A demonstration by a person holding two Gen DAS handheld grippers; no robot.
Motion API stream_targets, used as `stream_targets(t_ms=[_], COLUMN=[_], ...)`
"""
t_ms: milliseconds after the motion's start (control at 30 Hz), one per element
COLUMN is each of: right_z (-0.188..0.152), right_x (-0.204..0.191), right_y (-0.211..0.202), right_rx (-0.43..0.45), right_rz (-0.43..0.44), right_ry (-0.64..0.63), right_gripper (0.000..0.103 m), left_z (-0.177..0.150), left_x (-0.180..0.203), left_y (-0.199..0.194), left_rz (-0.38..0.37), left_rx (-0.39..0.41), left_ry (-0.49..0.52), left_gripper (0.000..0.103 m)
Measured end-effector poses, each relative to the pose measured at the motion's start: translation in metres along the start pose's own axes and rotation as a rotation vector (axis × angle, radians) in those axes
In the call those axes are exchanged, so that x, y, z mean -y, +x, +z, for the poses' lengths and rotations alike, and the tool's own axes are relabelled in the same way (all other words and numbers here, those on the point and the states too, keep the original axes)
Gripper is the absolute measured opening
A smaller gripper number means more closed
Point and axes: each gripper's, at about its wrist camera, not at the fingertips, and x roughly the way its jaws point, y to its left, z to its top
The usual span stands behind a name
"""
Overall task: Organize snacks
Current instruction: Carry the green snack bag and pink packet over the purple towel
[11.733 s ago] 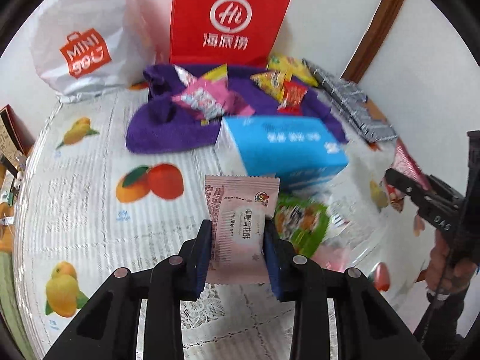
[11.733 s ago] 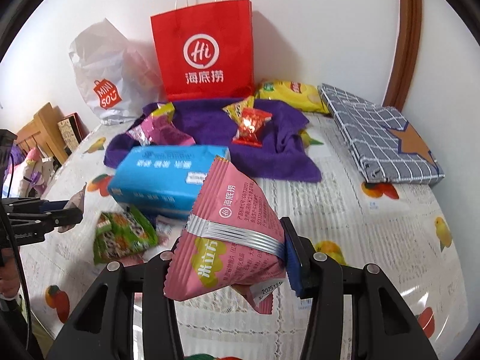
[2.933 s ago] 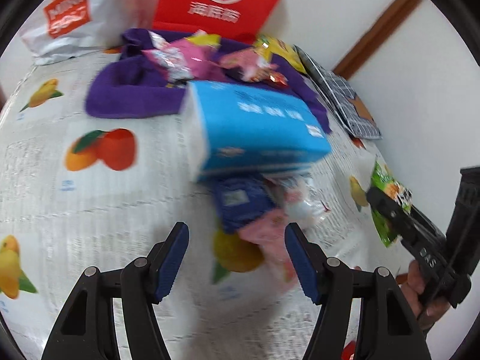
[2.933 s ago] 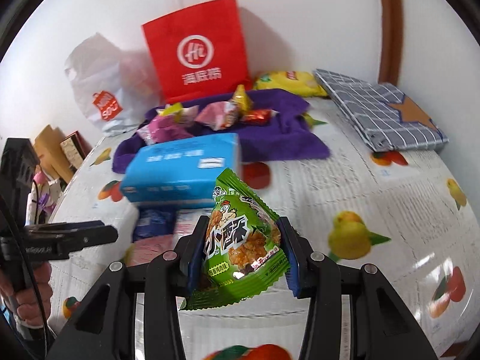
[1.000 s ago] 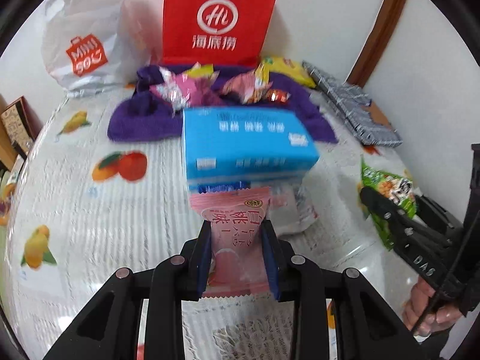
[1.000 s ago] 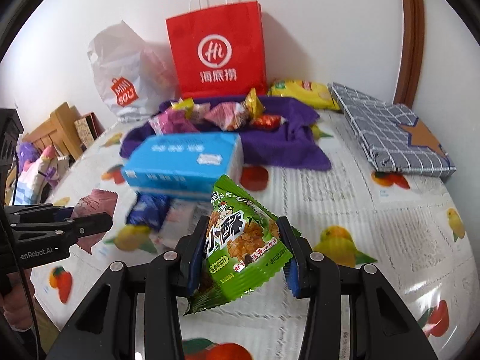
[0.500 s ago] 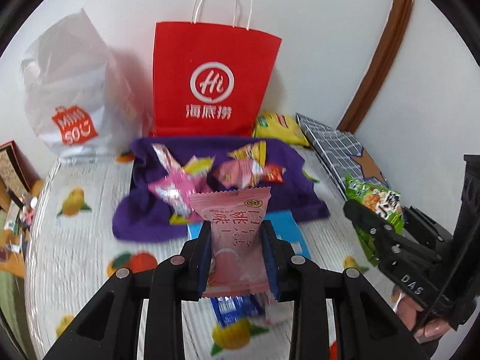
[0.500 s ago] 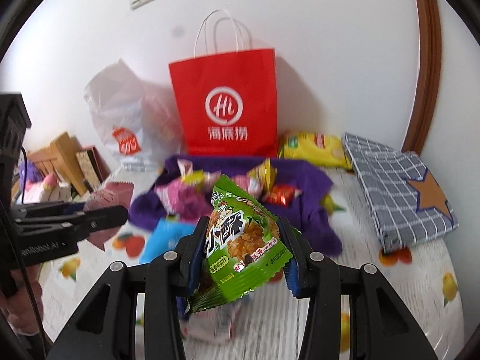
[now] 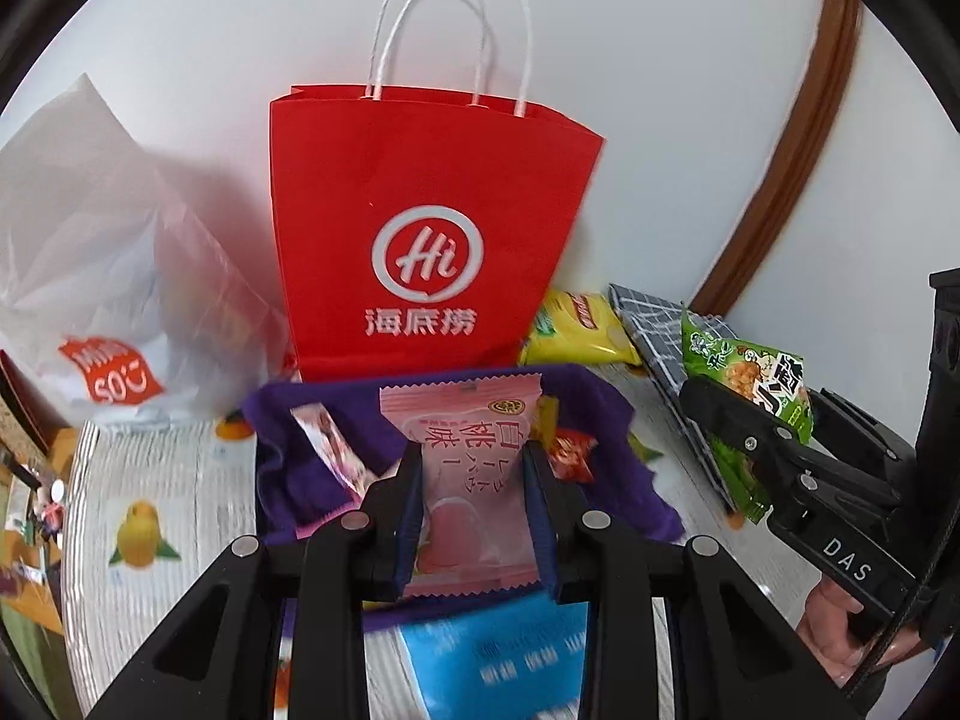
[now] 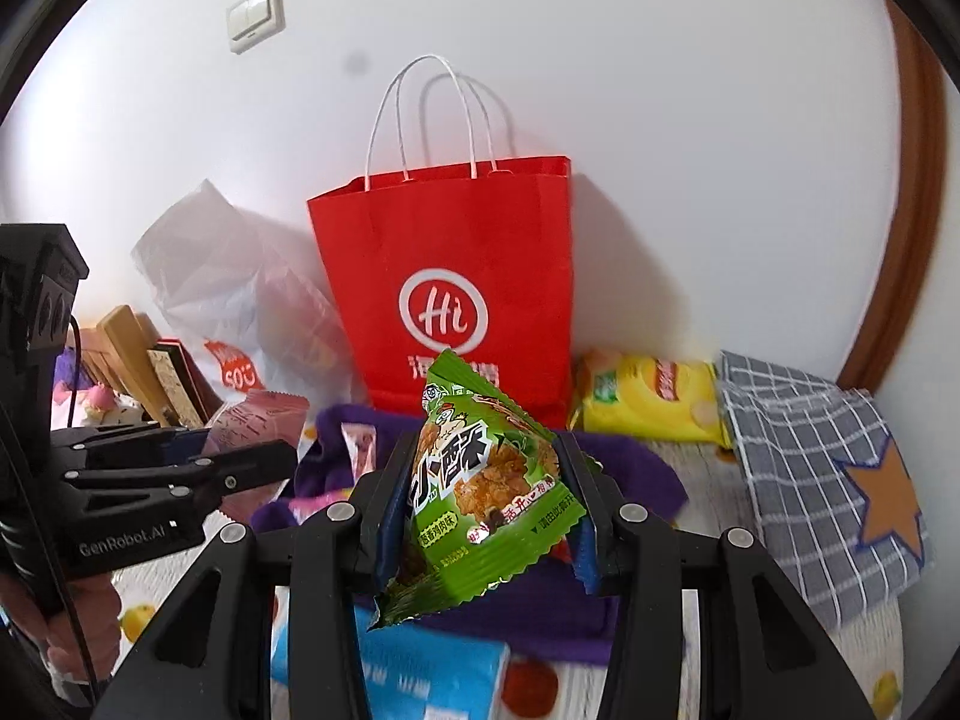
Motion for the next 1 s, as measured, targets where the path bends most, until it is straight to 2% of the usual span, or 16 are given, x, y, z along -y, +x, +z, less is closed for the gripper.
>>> stream_targets(t_ms=[133, 267, 433, 533, 700, 1000], right_z=[0.008, 0.000, -0.010, -0.014, -0.016, -0.017], right_x=[0.000, 0.002, 0.007, 0.013, 0.023, 0.030], right_y=[0.032, 0.064, 0.097, 0.102, 0.108, 0.113], right_rx=[-0.027, -0.062, -0.150, -0.166, -0.193, -0.234], right_rz=[-0.001, 0.017, 0.012, 0.022, -0.021, -0.042], right_ry=[-0.026, -0.023, -0.031, -0.031, -0.053, -0.056], right_gripper=[0.044, 0.044, 0.044, 0.044, 0.044, 0.044], left_z=[0.012, 0.013, 0.013, 0.012, 0.012, 0.013], left_x=[-0.015, -0.027, -0.050, -0.058, -0.061, -0.066], left_y=[0.020, 0.049, 0.068, 0.070, 0.073, 0.075], left_rz=[0.003, 0.014, 0.016, 0.031, 0.041, 0.053], left_rx=[-0.002, -0.059, -0.106, -0.109, -0.116, -0.120], left_ry=[-0.016, -0.024, -0.082, -0.104, -0.106, -0.121], left_gripper=[0.030, 0.030, 0.030, 0.029, 0.030, 0.030])
